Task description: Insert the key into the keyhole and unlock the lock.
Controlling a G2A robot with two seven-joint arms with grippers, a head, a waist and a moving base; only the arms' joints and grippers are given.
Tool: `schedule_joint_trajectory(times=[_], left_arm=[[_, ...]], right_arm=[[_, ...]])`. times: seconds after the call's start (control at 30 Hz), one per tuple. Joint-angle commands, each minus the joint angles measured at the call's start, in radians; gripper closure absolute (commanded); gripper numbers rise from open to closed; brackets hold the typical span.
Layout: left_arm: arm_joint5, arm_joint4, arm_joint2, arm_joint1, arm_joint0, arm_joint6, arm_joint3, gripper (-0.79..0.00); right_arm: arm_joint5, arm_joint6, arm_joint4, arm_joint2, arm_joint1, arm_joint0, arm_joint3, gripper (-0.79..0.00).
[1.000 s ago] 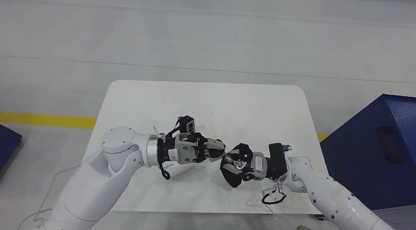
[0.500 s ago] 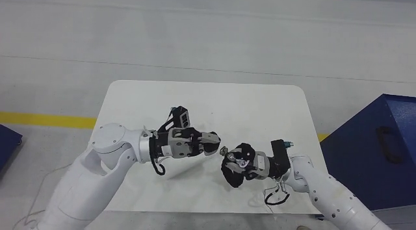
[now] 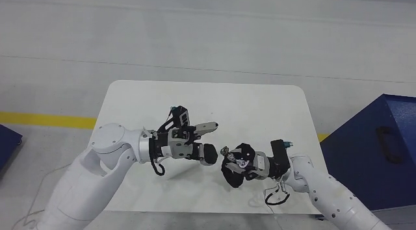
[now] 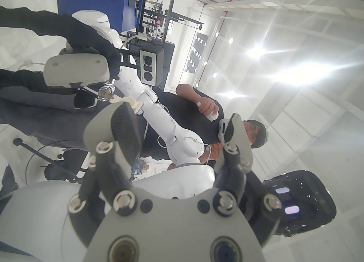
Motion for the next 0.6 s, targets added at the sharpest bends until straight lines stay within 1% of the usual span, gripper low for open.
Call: schedule_joint_trajectory(times=[0.0, 0.1, 0.23, 0.3, 0.4, 0.57], left_arm=[[0.0, 0.0, 0.0, 0.0, 0.0, 0.0, 0.0, -0.785], [-0.006, 0.027, -0.01, 0.001, -0.005, 0.022, -0.018, -0.785], [0.009, 0.116, -0.032, 0.009, -0.04, 0.034, -0.024, -0.785], [0.014, 0.191, -0.026, 0.013, -0.063, 0.01, -0.025, -0.785], [-0.001, 0.301, -0.001, 0.015, -0.085, 0.015, -0.035, -0.785], [-0.001, 0.301, -0.001, 0.015, -0.085, 0.015, -0.035, -0.785]], right_arm=[[0.0, 0.0, 0.0, 0.0, 0.0, 0.0, 0.0, 0.0], [0.0, 0.0, 0.0, 0.0, 0.0, 0.0, 0.0, 0.0], [0.0, 0.052, 0.094, -0.013, -0.002, 0.0, 0.018, 0.0], [0.0, 0.09, 0.158, -0.053, 0.002, 0.022, 0.023, 0.0], [0.0, 0.132, 0.256, -0.111, 0.011, 0.06, 0.036, 0.0], [0.0, 0.136, 0.268, -0.118, 0.012, 0.066, 0.037, 0.0]])
